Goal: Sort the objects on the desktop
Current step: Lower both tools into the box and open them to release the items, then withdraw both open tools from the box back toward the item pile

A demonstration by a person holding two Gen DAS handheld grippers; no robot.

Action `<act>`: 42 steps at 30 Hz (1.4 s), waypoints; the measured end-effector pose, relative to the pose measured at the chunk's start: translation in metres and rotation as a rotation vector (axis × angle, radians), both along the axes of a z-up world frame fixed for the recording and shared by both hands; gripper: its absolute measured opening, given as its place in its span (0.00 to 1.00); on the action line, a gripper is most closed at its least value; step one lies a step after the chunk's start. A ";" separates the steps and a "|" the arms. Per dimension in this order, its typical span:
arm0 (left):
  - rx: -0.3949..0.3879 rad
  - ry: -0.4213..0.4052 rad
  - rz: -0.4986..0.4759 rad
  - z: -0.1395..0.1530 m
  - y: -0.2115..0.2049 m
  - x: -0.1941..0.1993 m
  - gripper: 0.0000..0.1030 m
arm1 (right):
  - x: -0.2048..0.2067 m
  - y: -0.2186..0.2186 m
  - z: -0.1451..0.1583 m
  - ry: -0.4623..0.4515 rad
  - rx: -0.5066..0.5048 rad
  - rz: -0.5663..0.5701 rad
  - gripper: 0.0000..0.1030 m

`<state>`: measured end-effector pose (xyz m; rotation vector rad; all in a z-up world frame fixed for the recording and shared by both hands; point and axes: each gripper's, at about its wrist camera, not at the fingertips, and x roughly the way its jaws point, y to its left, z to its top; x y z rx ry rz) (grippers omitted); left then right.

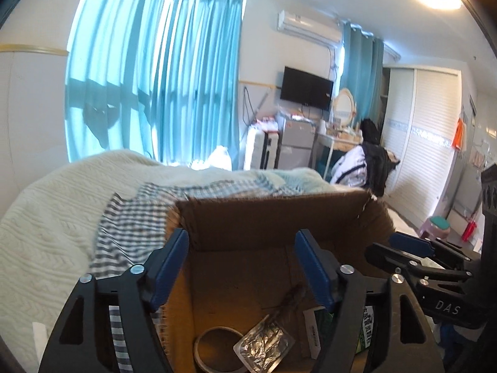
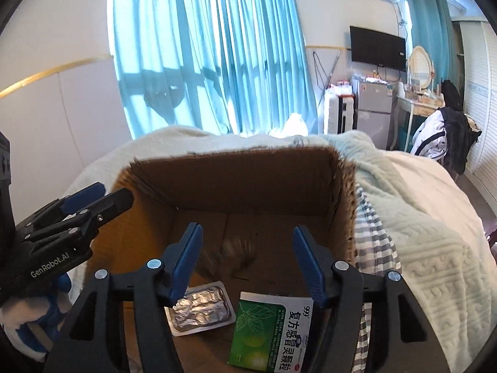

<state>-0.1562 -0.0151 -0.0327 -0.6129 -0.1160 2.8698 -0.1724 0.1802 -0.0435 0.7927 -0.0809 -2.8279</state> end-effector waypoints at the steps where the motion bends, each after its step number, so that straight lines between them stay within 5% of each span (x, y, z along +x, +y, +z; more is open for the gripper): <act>1: 0.006 0.011 0.007 0.005 -0.002 0.003 0.78 | 0.004 0.000 0.005 0.011 -0.002 -0.001 0.63; 10: 0.030 0.112 0.065 0.043 -0.021 0.037 1.00 | 0.044 0.003 0.040 0.124 -0.044 -0.010 0.77; 19: 0.015 0.191 0.098 0.074 -0.025 0.072 1.00 | 0.095 0.009 0.075 0.297 -0.098 -0.013 1.00; 29: -0.055 0.277 0.128 0.090 -0.022 0.118 1.00 | 0.140 0.007 0.091 0.365 -0.063 -0.012 1.00; 42: -0.026 0.254 0.144 0.093 -0.031 0.153 1.00 | 0.186 0.007 0.086 0.419 -0.117 0.044 1.00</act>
